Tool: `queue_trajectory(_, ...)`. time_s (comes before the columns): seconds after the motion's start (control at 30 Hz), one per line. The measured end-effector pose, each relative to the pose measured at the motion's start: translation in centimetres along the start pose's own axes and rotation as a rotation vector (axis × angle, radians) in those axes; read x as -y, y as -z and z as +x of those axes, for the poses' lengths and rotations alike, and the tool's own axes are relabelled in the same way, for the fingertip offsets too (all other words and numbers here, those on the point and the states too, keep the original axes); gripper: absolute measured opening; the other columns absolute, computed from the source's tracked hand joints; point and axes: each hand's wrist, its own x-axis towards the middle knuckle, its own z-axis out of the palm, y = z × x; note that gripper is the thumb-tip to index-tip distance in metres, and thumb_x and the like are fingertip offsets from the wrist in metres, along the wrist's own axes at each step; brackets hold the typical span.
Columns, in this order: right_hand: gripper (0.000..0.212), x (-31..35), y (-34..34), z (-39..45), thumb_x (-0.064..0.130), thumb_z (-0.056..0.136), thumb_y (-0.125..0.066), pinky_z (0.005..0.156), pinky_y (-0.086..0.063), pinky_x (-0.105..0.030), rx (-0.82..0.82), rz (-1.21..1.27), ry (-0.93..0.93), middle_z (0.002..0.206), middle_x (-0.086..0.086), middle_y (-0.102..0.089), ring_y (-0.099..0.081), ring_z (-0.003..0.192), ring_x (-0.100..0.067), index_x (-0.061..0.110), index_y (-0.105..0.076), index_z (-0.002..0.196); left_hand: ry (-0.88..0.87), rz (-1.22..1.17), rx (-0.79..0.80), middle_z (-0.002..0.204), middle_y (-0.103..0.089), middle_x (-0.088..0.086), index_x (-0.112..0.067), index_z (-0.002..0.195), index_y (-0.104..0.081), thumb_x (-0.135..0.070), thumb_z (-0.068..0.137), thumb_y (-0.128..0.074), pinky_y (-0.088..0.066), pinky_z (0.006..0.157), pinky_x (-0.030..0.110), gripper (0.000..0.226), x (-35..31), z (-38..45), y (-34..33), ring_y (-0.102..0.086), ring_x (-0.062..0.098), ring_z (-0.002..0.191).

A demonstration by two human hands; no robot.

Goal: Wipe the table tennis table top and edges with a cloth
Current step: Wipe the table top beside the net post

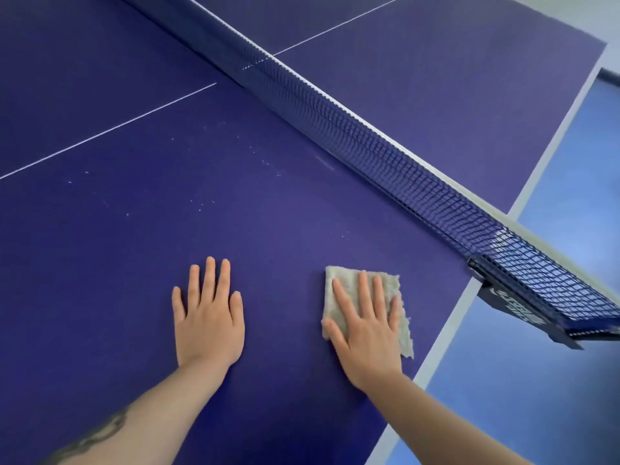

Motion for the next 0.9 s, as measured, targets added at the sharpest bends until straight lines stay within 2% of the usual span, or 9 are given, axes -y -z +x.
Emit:
queue_trajectory(0.1, 0.060, 4.0, -0.5, 0.1, 0.065, 0.100, -0.010, 0.118, -0.001, -0.049, -0.020, 0.022, 0.163, 0.166, -0.001, -0.010, 0.004, 0.153, -0.026, 0.043, -0.020, 0.155, -0.003, -0.011, -0.009, 0.162, 0.004, -0.005, -0.026, 0.155, 0.002, -0.043, 0.100, -0.009, -0.006, 0.122, 0.047, 0.059, 0.0, 0.1, 0.1, 0.006, 0.019, 0.150)
queue_trajectory(0.2, 0.059, 6.7, 0.3, 5.3, 0.063, 0.098, -0.007, 0.120, 0.010, -0.048, 0.025, 0.024, 0.266, 0.166, 0.004, 0.010, 0.023, 0.150, -0.021, 0.046, -0.004, 0.155, -0.017, -0.032, -0.038, 0.162, -0.001, -0.004, -0.026, 0.155, -0.003, -0.042, 0.100, -0.011, -0.008, 0.121, 0.047, 0.058, 0.1, 0.2, -0.1, 0.001, 0.019, 0.151)
queue_trajectory(0.27, 0.061, 6.8, 1.2, 9.2, 0.060, 0.097, -0.007, 0.121, 0.011, -0.048, 0.030, -0.004, 0.265, 0.165, 0.006, 0.014, 0.024, 0.149, -0.019, 0.045, 0.001, 0.155, -0.014, -0.035, -0.061, 0.162, -0.005, -0.005, -0.026, 0.155, -0.005, -0.039, 0.102, -0.010, -0.007, 0.120, 0.047, 0.054, 0.3, 0.4, -0.5, -0.002, 0.019, 0.151)
queue_trajectory(0.4, 0.056, 2.1, 2.1, 12.6, 0.050, 0.105, -0.016, 0.121, 0.013, -0.045, 0.004, 0.049, -0.014, 0.166, 0.007, 0.012, 0.018, 0.151, -0.019, 0.041, 0.002, 0.157, -0.016, -0.035, -0.055, 0.162, -0.005, -0.004, -0.025, 0.155, -0.005, -0.038, 0.103, -0.011, -0.006, 0.120, 0.046, 0.054, 0.3, 0.4, -0.7, -0.001, 0.019, 0.151)
queue_trajectory(0.47, 0.056, -0.7, 2.1, 10.6, 0.047, 0.106, -0.016, 0.121, 0.012, -0.044, -0.046, 0.127, -0.231, 0.166, 0.007, 0.012, 0.017, 0.151, -0.018, 0.038, 0.004, 0.157, -0.013, -0.030, -0.042, 0.163, -0.005, -0.003, -0.024, 0.155, -0.005, -0.040, 0.101, -0.014, -0.008, 0.121, 0.048, 0.058, 0.3, 0.2, -0.6, -0.001, 0.020, 0.151)
queue_trajectory(0.53, 0.057, -1.2, 1.2, 7.3, 0.050, 0.104, -0.012, 0.121, 0.012, -0.043, -0.116, 0.122, -0.324, 0.166, 0.007, 0.013, 0.017, 0.151, -0.018, 0.036, 0.005, 0.157, -0.013, -0.021, -0.039, 0.163, -0.008, -0.001, -0.023, 0.156, -0.007, -0.040, 0.102, -0.014, -0.010, 0.121, 0.049, 0.057, 0.3, 0.1, -0.6, -0.003, 0.022, 0.151)
queue_trajectory(0.6, 0.061, 1.1, 0.3, 4.2, 0.057, 0.098, -0.003, 0.120, 0.016, -0.040, -0.112, 0.102, -0.220, 0.164, 0.009, 0.015, 0.022, 0.149, -0.016, 0.039, 0.004, 0.156, -0.011, -0.010, -0.040, 0.163, -0.010, -0.001, -0.022, 0.156, -0.010, -0.039, 0.103, -0.011, -0.012, 0.120, 0.049, 0.055, 0.3, 0.2, -0.7, -0.005, 0.023, 0.151)
queue_trajectory(0.77, 0.061, 7.0, 0.3, 6.0, 0.062, 0.091, 0.005, 0.119, 0.018, -0.039, 0.068, 0.014, 0.304, 0.158, 0.015, 0.024, 0.032, 0.145, -0.012, 0.048, 0.014, 0.149, 0.023, -0.037, -0.033, 0.163, -0.009, 0.000, -0.022, 0.155, -0.011, -0.046, 0.098, -0.014, -0.010, 0.120, 0.048, 0.062, -0.1, 0.1, -0.5, -0.003, 0.022, 0.151)
queue_trajectory(0.9, 0.056, 5.3, 2.0, 11.1, 0.058, 0.100, -0.006, 0.121, 0.014, -0.041, 0.095, -0.032, 0.142, 0.163, 0.012, 0.021, 0.026, 0.148, -0.014, 0.046, 0.013, 0.152, 0.169, -0.128, -0.002, 0.162, 0.010, -0.005, -0.025, 0.152, 0.010, -0.051, 0.097, -0.009, 0.005, 0.121, 0.040, 0.063, 0.8, 0.6, 0.3, 0.014, 0.017, 0.149)
